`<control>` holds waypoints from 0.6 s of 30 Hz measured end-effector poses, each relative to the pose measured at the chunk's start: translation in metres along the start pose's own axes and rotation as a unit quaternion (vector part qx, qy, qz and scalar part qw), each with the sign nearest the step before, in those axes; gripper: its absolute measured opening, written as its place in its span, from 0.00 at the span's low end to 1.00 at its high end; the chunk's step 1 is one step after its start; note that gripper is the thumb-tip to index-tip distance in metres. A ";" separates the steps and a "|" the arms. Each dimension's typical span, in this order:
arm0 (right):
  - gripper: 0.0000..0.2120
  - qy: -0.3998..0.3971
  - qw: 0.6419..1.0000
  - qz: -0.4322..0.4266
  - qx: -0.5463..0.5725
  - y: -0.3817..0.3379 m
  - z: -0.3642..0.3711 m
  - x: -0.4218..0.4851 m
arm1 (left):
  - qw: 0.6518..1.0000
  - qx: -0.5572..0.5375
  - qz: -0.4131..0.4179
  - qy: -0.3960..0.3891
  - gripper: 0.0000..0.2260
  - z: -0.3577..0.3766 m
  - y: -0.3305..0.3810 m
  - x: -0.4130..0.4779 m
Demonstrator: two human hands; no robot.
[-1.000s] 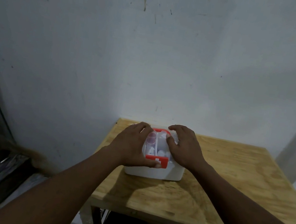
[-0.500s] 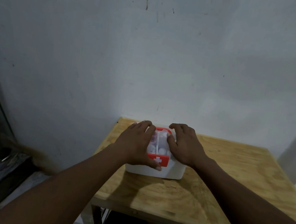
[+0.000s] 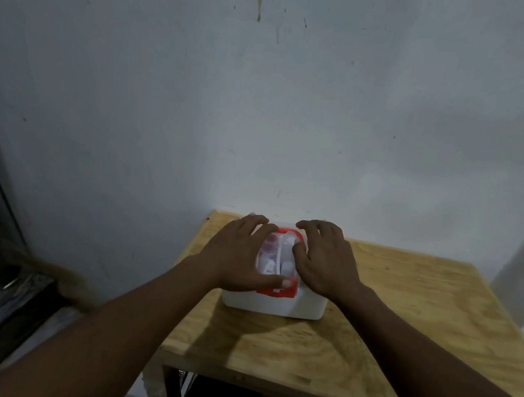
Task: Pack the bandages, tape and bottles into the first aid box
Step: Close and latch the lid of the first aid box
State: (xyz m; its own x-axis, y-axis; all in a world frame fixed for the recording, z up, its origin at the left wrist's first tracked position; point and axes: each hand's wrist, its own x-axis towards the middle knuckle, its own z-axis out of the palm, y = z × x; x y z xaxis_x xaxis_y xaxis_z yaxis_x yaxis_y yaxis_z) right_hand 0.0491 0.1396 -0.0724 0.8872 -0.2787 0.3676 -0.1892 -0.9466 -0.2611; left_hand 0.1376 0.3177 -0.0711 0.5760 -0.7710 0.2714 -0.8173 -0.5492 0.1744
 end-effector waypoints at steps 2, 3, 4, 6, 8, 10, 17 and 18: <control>0.25 0.014 1.000 -0.006 -0.009 0.000 0.002 -0.002 | 1.000 0.008 -0.001 0.001 0.48 0.001 -0.001 0.000; 0.26 0.016 1.000 -0.008 -0.011 -0.001 0.003 -0.003 | 1.000 0.010 -0.001 0.001 0.48 0.001 -0.001 0.000; 0.26 0.013 1.000 -0.008 -0.009 -0.001 0.002 -0.003 | 1.000 0.012 -0.003 0.002 0.48 0.002 -0.001 0.000; 0.27 -0.006 1.000 -0.003 0.015 0.001 0.000 -0.001 | 1.000 0.015 -0.005 0.002 0.49 0.003 -0.001 0.000; 0.29 -0.032 0.998 0.001 0.047 0.004 -0.003 0.002 | 1.000 0.021 0.000 0.004 0.49 0.004 -0.002 0.001; 0.30 -0.049 0.997 0.002 0.055 0.005 -0.005 0.004 | 1.000 0.024 0.004 0.004 0.49 0.003 -0.002 0.002; 0.29 -0.026 0.999 -0.004 0.020 0.000 -0.002 -0.003 | 1.000 0.029 0.007 -0.003 0.52 0.005 -0.004 0.001; 0.30 -0.024 0.999 -0.004 0.021 0.000 -0.002 -0.003 | 0.999 0.030 0.010 -0.003 0.53 0.004 -0.004 0.001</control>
State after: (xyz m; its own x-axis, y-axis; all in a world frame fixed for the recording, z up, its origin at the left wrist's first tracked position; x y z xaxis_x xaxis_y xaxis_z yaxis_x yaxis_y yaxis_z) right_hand 0.0455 0.1398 -0.0713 0.9077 -0.2626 0.3272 -0.1650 -0.9406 -0.2968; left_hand 0.1411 0.3180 -0.0758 0.5604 -0.7833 0.2691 -0.8259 -0.5525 0.1119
